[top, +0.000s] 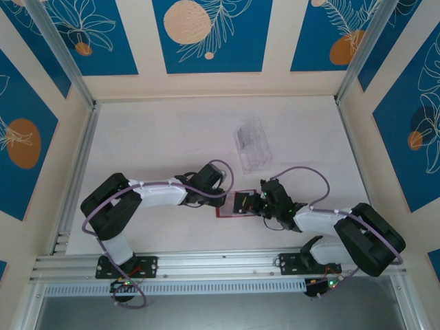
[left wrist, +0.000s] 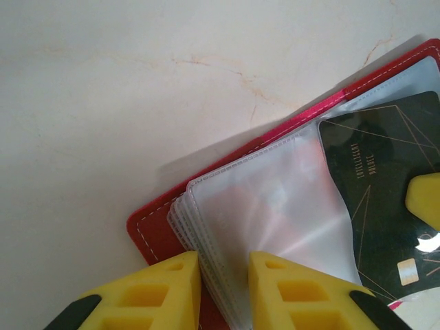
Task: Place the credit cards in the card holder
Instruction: Insert the credit card into the card slot.
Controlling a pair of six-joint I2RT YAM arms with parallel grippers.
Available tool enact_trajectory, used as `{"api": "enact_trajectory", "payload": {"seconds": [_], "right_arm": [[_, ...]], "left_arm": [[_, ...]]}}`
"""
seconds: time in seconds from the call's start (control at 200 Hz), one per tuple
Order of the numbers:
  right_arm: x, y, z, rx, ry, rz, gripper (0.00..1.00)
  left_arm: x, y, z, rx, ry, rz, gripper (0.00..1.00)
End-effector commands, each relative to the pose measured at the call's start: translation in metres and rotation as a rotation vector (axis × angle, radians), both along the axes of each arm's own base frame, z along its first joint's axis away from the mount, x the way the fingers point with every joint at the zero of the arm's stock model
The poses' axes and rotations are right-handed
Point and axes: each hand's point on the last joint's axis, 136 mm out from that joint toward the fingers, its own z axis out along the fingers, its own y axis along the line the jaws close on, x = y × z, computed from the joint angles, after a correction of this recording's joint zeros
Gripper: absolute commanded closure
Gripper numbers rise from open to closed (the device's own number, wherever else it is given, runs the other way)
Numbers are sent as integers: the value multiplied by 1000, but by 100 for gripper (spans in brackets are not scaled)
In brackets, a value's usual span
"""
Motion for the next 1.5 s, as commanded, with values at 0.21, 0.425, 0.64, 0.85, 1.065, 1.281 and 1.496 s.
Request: {"api": "enact_trajectory", "payload": {"seconds": [0.21,0.425,0.64,0.85,1.065,1.281,1.496], "right_arm": [[-45,-18,-60,-179,243,104,100],[-51,-24,-59,-203,264,101,100],[-65,-37,-59,-231,300,82,100],[-72,-38,-62,-234,330,102,100],[-75,-37,-65,-245,365,118,100],[-75,-37,-65,-241,367,115,100],[-62,-24,-58,-217,350,136,100]], "left_arm": [[-19,12,-23,86,67,-33,77],[-18,13,-22,87,62,-33,77],[-19,13,-22,91,60,-36,77],[-17,12,-22,90,60,-35,77],[-18,12,-21,90,58,-34,77],[-19,13,-23,90,61,-33,77],[-19,13,-24,88,64,-33,77]]}}
